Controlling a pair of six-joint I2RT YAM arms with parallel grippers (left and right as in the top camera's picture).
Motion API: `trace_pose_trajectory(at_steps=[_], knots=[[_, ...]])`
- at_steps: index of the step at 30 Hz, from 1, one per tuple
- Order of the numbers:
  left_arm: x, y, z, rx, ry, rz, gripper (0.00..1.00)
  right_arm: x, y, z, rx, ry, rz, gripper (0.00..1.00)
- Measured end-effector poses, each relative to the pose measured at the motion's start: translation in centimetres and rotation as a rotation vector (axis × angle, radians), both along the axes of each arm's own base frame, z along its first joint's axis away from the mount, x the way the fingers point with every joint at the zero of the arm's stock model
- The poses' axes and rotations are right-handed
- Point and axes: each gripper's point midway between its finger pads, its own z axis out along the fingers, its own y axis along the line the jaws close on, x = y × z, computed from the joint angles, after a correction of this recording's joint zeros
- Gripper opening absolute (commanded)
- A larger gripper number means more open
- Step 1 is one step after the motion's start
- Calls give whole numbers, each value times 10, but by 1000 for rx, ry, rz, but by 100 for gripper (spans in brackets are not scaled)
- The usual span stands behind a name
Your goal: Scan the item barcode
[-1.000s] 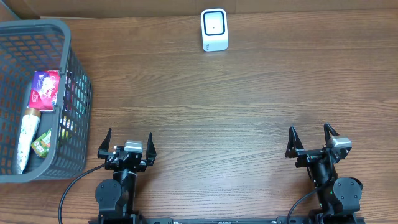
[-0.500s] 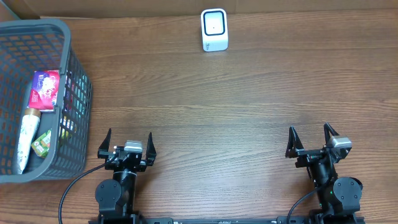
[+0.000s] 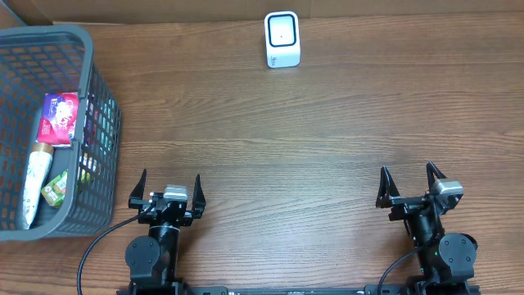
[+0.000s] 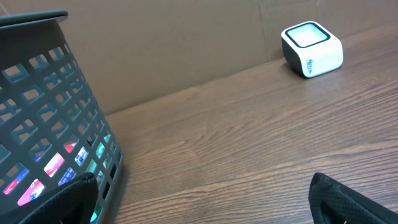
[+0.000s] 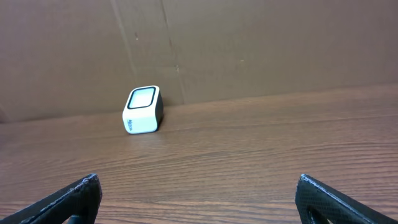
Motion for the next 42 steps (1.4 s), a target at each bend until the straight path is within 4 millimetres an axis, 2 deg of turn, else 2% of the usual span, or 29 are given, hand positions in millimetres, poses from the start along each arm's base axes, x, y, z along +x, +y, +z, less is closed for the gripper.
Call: trace_pose_trajectory(at_steps=[11,18,27,30,33,37,42], knots=[[0,0,1,0,-3,-2,99,0,0,0,0,0,0,100],[1,-10,35,7,-149,-61,99,0,0,0,0,0,0,100],[0,-13,38,3,-159,-76,100,0,0,0,0,0,0,100],[-1,-14,47,0,-175,-79,100,0,0,1,0,-2,0,100],[-5,-14,64,-23,-205,-80,100,-2,0,15,3,-29,0,100],[-10,-14,92,-60,-248,-82,100,-7,-1,45,32,-88,1,100],[-7,-19,116,-77,-227,-110,100,-14,-1,73,51,-142,2,100]])
